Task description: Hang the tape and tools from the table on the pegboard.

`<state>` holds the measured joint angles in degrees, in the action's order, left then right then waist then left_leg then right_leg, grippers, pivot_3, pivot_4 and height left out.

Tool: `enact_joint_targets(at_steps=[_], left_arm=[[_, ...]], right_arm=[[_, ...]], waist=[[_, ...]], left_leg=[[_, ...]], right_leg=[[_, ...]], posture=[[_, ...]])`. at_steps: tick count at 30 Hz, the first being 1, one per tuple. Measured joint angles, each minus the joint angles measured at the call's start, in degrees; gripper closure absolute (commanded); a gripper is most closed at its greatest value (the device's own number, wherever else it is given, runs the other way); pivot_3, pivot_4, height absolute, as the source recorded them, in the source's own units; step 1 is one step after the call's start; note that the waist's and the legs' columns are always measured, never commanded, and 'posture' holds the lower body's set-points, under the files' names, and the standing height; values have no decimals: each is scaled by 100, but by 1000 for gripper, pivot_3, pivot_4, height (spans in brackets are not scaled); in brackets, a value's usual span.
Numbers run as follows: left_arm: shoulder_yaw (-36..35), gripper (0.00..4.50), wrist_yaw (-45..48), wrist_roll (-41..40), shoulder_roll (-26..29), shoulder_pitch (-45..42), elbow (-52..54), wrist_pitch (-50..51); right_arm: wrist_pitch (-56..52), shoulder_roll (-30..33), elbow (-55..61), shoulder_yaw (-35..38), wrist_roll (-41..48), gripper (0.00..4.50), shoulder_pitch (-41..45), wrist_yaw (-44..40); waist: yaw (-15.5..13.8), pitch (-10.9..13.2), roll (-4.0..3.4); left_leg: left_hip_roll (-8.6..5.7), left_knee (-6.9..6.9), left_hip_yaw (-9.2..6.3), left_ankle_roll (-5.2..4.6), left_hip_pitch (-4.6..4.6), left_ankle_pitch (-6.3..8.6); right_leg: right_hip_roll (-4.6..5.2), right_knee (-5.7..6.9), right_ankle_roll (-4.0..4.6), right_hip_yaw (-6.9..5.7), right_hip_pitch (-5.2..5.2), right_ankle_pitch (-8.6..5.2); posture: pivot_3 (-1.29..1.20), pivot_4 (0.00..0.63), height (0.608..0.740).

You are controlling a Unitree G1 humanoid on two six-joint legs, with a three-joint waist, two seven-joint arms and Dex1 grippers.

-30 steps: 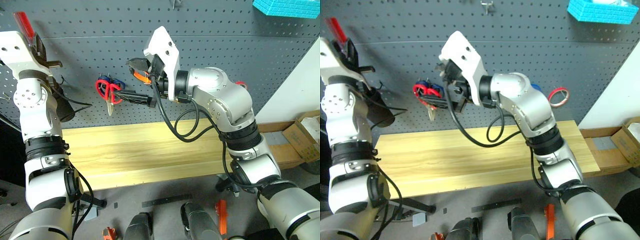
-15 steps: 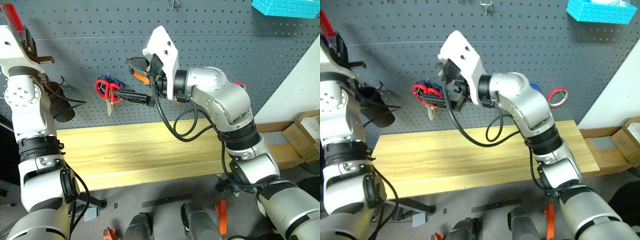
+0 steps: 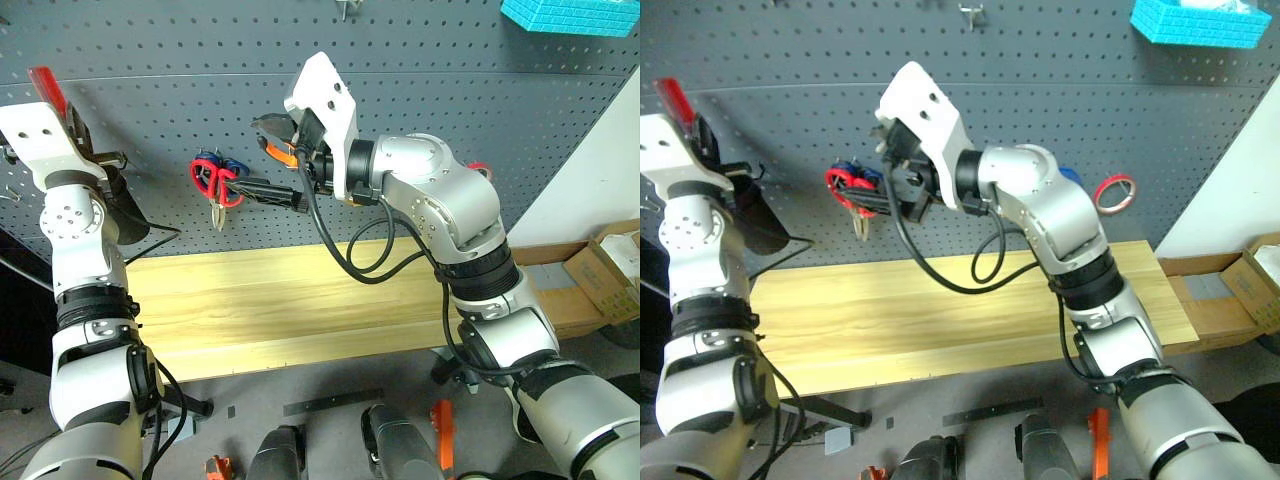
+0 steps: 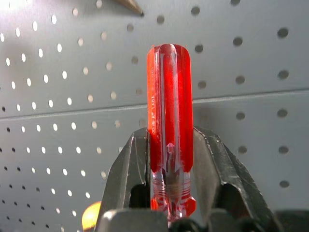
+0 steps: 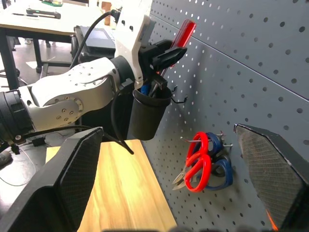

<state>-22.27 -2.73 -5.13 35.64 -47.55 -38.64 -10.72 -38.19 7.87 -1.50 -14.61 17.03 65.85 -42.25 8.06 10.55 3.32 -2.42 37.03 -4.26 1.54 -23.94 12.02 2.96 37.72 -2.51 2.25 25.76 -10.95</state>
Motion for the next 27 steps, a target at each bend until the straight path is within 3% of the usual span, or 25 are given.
enact_joint_targets(at_steps=[7, 14, 20, 24, 27], left_arm=[[-90, 630, -189, -170, -324, 391, 685, 134], [-173, 630, -489, -375, -604, 864, 2933, 923], [525, 630, 417, -1137, -718, 1430, 5129, 2158], [743, 630, 841, -2029, -913, 2538, 5816, 3551], [744, 630, 682, -2059, -1000, 3045, 5890, 4152]], right_arm=[[-1, -3, 2, 1, -2, 0, 0, -1], [-175, 81, 194, 34, 25, 0, -22, 3], [-699, 393, 894, 234, 303, 0, -468, 39], [-1062, 660, 1390, 434, 525, 0, -955, 135], [-1232, 867, 1703, 575, 599, 0, -1454, 324]], waist=[[16, -9, 2], [11, -23, 15], [-6, -189, -33], [6, -234, -74], [-16, -247, -81]], left_leg=[[1, 0, 1, 0, 1, 0], [0, 1, 0, 0, -1, 0], [-5, -3, 3, -4, 18, 3], [10, -13, 6, -7, 106, 5], [22, -9, -15, -6, 146, 4]], right_leg=[[4, 2, 0, 2, 1, 0], [5, 2, 0, 0, 0, 0], [1, -17, -1, 0, -29, -1], [-40, -30, -4, 7, -119, -16], [-86, -71, -13, -6, -183, -26]], posture=[[-131, 93, 740], [-106, 84, 740], [-72, 69, 740], [-51, 62, 740], [-42, 56, 740]])
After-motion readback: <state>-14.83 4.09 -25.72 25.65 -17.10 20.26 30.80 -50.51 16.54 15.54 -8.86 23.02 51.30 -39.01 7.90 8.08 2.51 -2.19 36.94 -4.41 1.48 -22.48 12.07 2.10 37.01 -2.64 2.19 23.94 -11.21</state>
